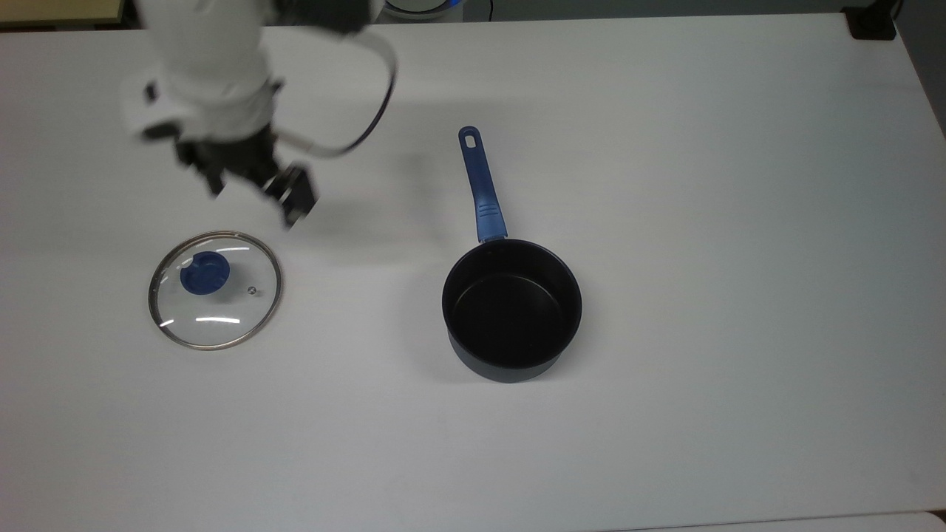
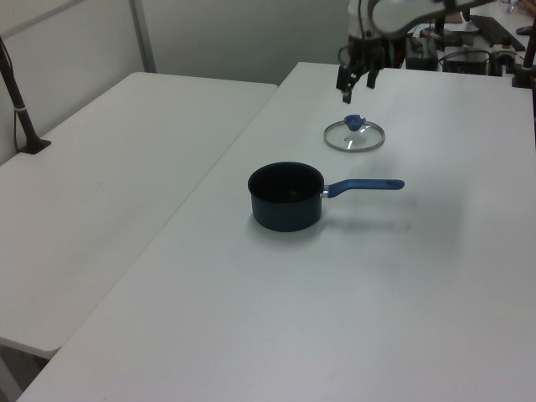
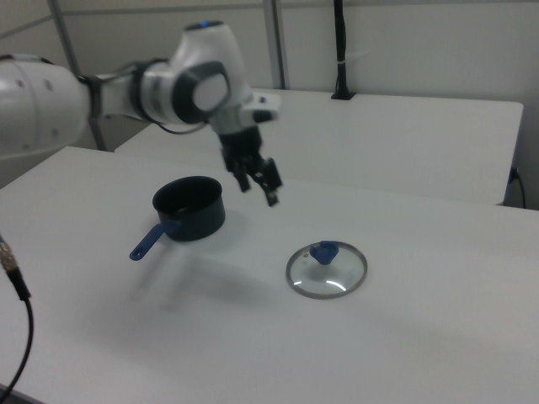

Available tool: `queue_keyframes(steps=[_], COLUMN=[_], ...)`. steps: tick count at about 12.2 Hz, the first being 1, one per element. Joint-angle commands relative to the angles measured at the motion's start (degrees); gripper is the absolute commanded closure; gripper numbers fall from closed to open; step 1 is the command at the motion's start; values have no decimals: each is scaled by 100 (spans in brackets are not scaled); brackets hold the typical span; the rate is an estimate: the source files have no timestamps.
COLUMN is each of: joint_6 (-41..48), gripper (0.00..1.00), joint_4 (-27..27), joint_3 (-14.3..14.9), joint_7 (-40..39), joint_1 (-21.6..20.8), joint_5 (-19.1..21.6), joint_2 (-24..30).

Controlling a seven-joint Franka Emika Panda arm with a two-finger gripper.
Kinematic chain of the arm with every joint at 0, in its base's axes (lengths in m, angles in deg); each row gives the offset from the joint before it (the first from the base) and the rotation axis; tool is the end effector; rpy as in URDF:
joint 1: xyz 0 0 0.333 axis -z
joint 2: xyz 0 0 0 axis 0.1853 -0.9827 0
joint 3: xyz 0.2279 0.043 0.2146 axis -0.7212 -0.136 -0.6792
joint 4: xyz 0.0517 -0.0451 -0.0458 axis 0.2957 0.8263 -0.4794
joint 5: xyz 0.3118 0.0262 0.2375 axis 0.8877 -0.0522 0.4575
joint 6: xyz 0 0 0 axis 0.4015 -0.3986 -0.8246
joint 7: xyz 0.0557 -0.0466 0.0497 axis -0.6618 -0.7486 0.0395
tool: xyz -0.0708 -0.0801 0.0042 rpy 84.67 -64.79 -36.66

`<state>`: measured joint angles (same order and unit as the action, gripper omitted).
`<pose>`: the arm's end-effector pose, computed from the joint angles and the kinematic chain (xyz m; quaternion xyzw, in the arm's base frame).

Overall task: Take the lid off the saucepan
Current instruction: 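Open the gripper to release the knob and raise it away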

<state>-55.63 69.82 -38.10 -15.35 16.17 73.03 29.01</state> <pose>0.6603 -0.0982 0.4758 0.9802 -0.1810 0.0583 0.0555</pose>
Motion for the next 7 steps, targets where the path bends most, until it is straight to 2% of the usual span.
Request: queue_keyframes(steps=[1, 3, 7], joint_6=[600, 1058, 1042], gripper=[0, 0, 0], joint_4=[1081, 1073, 1064], joint_3=[48, 91, 127], joint_7=[49, 5, -224], joint_1=[-687, -1048, -1076], joint_5=[-27, -27, 0], joint_2=[1441, 1654, 1681])
